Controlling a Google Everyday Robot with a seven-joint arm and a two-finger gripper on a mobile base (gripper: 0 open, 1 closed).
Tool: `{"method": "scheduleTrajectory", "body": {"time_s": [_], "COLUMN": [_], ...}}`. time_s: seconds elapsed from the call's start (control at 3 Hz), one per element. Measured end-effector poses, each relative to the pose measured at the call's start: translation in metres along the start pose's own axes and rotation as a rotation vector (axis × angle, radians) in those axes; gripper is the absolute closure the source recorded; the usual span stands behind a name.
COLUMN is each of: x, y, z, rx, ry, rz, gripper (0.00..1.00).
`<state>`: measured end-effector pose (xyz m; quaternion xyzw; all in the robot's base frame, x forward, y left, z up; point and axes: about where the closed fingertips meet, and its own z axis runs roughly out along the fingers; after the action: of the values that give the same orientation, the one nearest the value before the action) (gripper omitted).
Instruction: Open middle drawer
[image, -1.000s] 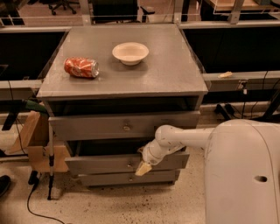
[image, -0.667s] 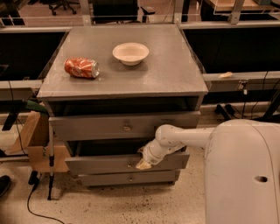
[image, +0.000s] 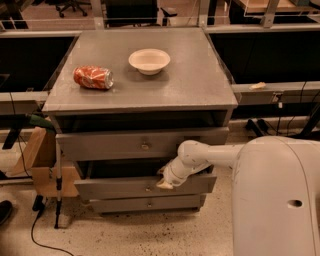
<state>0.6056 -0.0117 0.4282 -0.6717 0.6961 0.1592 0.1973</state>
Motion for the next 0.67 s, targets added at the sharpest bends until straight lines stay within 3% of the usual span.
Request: {"method": "scheduleTrajectory", "body": {"time_s": [0.33,0.67], "x": [-0.0006,-0.0013], "y": [-0.0037,-0.0075], "z": [-0.0005,-0.0011], "rx": [0.0,0.0], "ry": [0.0,0.0], "rz": [0.0,0.0], "gripper": [1.0,0.84]}}
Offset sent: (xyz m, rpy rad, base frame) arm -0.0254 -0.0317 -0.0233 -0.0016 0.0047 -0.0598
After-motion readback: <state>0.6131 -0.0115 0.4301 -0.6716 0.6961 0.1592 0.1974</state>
